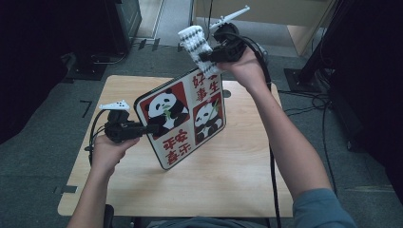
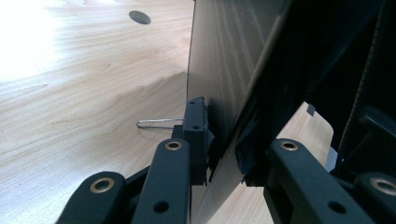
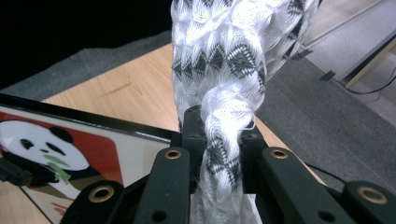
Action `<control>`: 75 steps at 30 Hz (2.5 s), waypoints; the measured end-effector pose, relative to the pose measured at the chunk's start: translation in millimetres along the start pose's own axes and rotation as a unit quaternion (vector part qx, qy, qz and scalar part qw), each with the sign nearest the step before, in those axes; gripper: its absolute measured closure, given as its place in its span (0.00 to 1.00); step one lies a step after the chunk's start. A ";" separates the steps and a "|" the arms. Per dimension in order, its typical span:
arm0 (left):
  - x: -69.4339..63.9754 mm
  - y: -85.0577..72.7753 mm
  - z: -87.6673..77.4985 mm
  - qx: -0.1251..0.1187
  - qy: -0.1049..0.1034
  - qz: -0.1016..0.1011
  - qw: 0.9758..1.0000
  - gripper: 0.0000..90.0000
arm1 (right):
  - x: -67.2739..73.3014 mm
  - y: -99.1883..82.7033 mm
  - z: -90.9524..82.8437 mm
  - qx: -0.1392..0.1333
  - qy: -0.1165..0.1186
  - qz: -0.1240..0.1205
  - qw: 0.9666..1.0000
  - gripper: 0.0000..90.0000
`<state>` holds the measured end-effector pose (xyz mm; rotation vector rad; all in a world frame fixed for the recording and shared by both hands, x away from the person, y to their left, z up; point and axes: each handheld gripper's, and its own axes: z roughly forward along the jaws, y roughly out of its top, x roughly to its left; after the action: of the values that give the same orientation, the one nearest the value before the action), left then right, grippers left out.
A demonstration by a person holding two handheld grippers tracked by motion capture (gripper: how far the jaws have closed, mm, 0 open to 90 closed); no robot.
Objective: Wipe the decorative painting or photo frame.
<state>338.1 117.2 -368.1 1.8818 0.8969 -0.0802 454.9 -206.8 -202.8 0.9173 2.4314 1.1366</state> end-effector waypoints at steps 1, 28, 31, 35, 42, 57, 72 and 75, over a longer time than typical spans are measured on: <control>0.4 -0.2 0.1 -0.001 -0.002 0.000 1.000 0.85 | -0.2 0.0 3.3 0.002 0.001 -0.002 1.000 0.89; 2.2 -0.6 0.3 0.000 -0.008 0.000 1.000 0.86 | 7.1 -32.9 20.8 0.015 0.047 -0.013 0.999 0.89; 2.5 -0.5 0.3 0.000 -0.009 0.000 1.000 0.85 | 7.1 -39.1 22.6 0.016 0.051 -0.007 0.999 0.89; 2.5 -0.3 0.3 0.001 -0.010 0.001 1.000 0.85 | 7.8 -47.6 26.6 0.022 0.057 -0.002 0.998 0.89; 3.4 -0.4 0.3 0.001 -0.013 -0.001 1.000 0.85 | 6.9 -58.8 30.9 0.023 0.059 0.001 0.998 0.89; 3.5 -0.4 0.8 0.002 -0.018 -0.001 1.000 0.85 | 5.1 -83.8 43.9 0.034 0.066 0.014 0.997 0.89; 4.2 -0.7 0.3 0.002 -0.020 -0.002 1.000 0.84 | 5.0 -101.6 48.1 0.037 0.066 0.018 0.997 0.88; 4.0 -0.7 0.3 0.003 -0.020 -0.002 1.000 0.84 | 4.4 -105.4 49.7 0.035 0.067 0.020 0.997 0.88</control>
<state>340.7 119.3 -370.4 1.8770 0.8739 -0.1215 432.6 -226.2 -315.7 0.9430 2.5866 1.1673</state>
